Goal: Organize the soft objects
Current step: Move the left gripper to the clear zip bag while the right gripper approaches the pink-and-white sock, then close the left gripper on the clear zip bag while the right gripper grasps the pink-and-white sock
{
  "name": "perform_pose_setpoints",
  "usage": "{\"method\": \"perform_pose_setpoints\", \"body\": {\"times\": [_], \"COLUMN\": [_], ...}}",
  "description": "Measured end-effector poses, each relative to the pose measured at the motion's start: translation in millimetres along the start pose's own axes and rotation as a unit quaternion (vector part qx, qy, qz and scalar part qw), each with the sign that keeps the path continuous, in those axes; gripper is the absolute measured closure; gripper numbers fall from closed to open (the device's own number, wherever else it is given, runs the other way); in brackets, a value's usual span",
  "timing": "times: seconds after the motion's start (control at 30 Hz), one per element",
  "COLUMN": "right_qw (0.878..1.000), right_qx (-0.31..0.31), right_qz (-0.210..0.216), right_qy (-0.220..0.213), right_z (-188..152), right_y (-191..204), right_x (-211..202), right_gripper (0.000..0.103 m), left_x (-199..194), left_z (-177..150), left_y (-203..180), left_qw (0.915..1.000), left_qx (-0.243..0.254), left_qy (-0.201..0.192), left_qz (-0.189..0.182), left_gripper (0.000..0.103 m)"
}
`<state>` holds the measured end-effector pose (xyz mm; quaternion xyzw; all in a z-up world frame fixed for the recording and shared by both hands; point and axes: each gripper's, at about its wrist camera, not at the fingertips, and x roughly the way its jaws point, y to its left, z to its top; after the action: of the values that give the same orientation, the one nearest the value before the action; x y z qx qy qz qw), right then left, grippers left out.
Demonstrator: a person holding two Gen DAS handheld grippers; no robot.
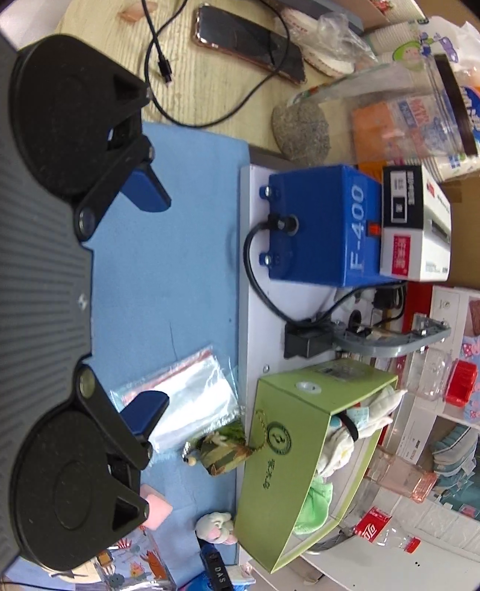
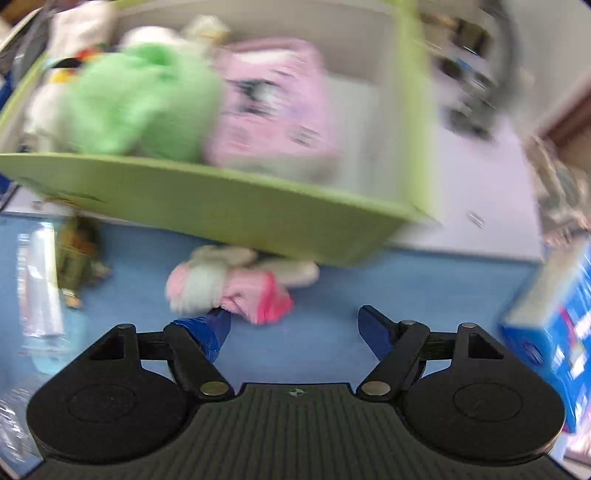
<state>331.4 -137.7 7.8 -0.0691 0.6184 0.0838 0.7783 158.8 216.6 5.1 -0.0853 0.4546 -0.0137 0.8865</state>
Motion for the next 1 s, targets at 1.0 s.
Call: {"method": "perform_pose_setpoints", "body": {"times": [1.0], "right_qw": [0.982], "right_qx": [0.009], "right_qz": [0.122], "right_qy": [-0.142], "right_z": [-35.6], "right_y": [-6.3], "right_x": [-34.8], "right_gripper": [0.04], "left_x": [56.0], "left_z": [2.9], "left_y": [-10.0], "left_qw": [0.9963], "left_qx": [0.026], "left_qy": [0.077], "left_qz": [0.028], "left_gripper": [0.001]}}
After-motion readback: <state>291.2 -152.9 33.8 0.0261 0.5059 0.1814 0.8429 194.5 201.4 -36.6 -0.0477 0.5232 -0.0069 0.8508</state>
